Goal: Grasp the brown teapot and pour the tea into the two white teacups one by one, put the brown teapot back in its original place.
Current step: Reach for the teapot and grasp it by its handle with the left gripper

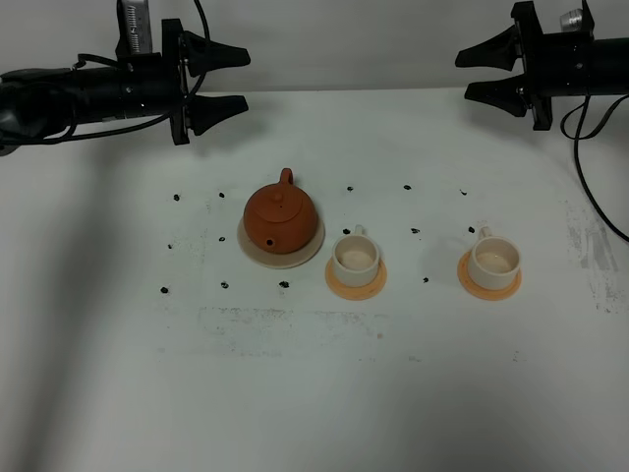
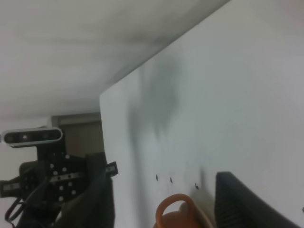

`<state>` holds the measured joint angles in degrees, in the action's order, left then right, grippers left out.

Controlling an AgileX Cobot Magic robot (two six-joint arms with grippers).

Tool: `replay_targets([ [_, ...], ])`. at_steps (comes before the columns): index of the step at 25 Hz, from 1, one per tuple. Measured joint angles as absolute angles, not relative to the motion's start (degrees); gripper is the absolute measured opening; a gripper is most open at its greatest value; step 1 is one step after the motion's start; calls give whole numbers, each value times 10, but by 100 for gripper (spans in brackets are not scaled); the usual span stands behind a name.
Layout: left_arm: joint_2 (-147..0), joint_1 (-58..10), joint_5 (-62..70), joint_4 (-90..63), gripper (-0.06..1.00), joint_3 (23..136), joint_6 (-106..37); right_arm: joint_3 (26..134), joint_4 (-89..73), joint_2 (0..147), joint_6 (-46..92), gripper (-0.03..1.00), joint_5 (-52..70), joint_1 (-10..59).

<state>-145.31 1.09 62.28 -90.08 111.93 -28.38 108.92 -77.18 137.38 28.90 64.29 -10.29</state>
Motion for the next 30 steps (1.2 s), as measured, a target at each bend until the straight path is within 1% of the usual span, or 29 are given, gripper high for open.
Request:
replay_targets([
  [9,-1453,11,625,-901,66,1120,-287,1089,-770,1374,293,49,637,-103],
  [14,-1452,11,631,-909,65,1121,-363,1098,-763,1374,369,49,634,-103],
  [18,-1433,11,622,-895,61,1127,-462,1154,-699,1375,422,49,632,-103],
  [20,-1414,10,604,-854,58,1139,-487,1190,-639,1375,422,49,628,-101],
  [23,-1380,8,561,-743,57,1162,-491,1242,-527,1375,393,49,615,-92],
  [26,-1347,-2,516,-587,56,1170,-457,1277,-415,1375,352,49,610,-79],
  [30,-1318,-26,501,-378,56,1171,-380,1305,-299,1375,298,49,619,-66],
])
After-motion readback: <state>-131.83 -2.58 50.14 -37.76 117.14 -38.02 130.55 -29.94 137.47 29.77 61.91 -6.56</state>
